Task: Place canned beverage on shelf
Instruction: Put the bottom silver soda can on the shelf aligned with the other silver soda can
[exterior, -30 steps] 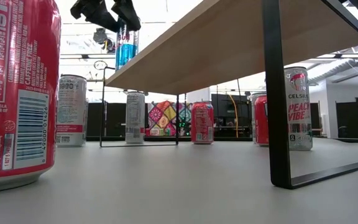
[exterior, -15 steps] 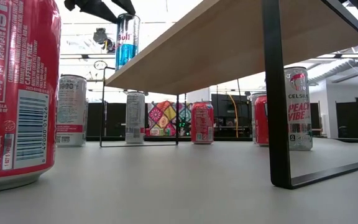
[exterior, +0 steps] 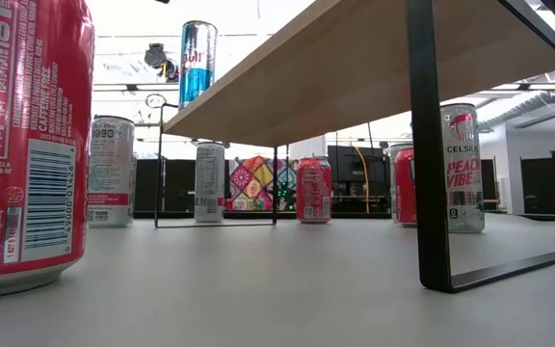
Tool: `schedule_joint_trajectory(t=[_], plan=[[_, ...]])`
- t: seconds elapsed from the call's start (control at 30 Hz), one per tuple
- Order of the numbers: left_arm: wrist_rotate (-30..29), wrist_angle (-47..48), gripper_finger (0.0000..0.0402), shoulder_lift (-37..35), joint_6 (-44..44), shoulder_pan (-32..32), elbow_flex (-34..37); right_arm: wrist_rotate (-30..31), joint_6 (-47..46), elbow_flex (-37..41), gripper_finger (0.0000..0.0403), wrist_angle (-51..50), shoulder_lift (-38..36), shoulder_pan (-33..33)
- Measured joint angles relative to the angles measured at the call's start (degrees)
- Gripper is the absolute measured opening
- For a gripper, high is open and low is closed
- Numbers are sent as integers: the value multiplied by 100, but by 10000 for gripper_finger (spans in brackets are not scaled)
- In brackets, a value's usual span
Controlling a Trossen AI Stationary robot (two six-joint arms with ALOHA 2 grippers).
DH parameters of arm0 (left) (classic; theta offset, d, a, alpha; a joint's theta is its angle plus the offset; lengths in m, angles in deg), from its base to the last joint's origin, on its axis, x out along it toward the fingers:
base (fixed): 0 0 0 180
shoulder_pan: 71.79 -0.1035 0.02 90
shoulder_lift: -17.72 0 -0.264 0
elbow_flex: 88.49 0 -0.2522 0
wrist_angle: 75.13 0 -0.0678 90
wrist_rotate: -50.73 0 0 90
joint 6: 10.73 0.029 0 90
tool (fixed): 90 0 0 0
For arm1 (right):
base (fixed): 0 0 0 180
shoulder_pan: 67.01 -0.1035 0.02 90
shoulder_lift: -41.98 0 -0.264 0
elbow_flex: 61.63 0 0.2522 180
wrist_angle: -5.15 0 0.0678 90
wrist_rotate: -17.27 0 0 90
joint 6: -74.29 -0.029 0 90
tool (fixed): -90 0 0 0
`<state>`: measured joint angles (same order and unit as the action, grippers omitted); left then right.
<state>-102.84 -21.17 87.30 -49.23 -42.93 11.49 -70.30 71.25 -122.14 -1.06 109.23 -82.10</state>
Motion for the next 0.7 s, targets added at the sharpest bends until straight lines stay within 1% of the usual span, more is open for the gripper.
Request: schedule_joint_trajectory(t=[0.13, 0.23, 0.4, 0.6, 0.7], plan=[[-253, 7, 300, 0, -201, 368, 0, 540, -83, -434, 318, -937, -143, -2], [-415, 90, 300, 2, -318, 624, 0, 941, -94, -829, 318, -1912, -184, 0], [-728, 189, 299, 169, -318, 928, 0, 1418, -45, -1382, 318, -3233, -186, 20], [-878, 254, 299, 398, -309, 1095, 0, 1405, -322, -1768, 318, -4704, -184, 53], [-976, 340, 299, 467, -251, 1104, 0, 1429, -547, -1901, 318, -5199, -180, 128]])
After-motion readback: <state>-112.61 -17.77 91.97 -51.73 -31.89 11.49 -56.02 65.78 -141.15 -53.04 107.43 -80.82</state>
